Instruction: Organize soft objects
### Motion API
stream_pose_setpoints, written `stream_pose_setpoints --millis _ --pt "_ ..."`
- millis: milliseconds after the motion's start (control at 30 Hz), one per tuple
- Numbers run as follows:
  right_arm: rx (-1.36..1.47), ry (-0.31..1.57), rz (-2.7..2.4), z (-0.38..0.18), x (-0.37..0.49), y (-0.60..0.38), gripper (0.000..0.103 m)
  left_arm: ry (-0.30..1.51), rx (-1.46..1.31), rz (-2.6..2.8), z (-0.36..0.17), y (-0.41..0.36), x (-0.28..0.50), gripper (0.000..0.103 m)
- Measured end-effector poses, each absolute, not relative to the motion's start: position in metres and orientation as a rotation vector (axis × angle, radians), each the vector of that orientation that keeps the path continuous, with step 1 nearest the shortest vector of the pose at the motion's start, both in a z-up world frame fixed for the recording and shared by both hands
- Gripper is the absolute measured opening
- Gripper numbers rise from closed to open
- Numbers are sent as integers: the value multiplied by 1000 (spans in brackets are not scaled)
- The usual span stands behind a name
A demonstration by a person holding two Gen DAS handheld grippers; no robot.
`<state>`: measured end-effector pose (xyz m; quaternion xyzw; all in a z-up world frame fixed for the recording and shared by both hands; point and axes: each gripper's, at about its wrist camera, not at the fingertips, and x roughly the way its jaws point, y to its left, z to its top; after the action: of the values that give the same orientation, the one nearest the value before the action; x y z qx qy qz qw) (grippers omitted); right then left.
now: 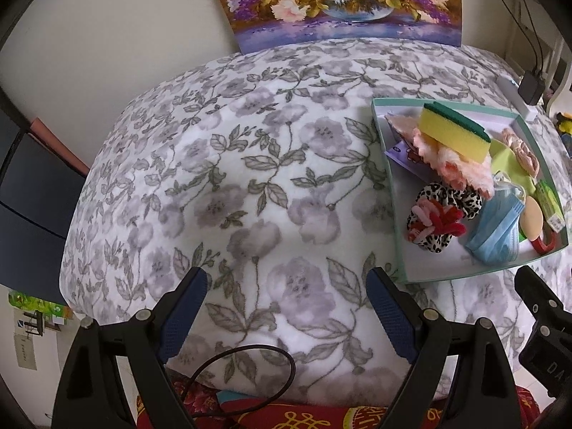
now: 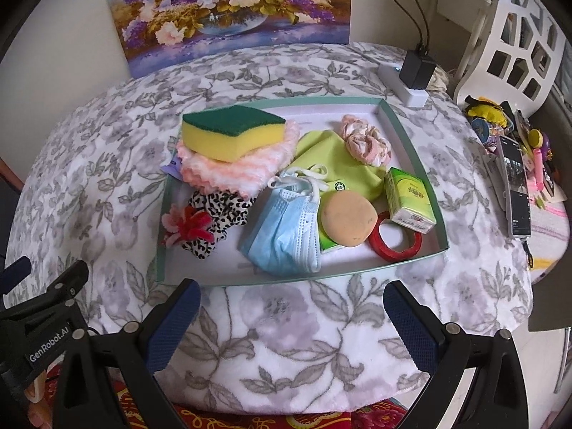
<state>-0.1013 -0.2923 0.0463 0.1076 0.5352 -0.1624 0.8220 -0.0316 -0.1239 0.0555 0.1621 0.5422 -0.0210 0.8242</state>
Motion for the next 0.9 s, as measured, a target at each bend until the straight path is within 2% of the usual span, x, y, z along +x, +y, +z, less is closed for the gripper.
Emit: stream_pose_setpoints --millis 900 --pt "225 1148 -351 45 -99 -291 103 1192 304 -7 50 -112 -23 91"
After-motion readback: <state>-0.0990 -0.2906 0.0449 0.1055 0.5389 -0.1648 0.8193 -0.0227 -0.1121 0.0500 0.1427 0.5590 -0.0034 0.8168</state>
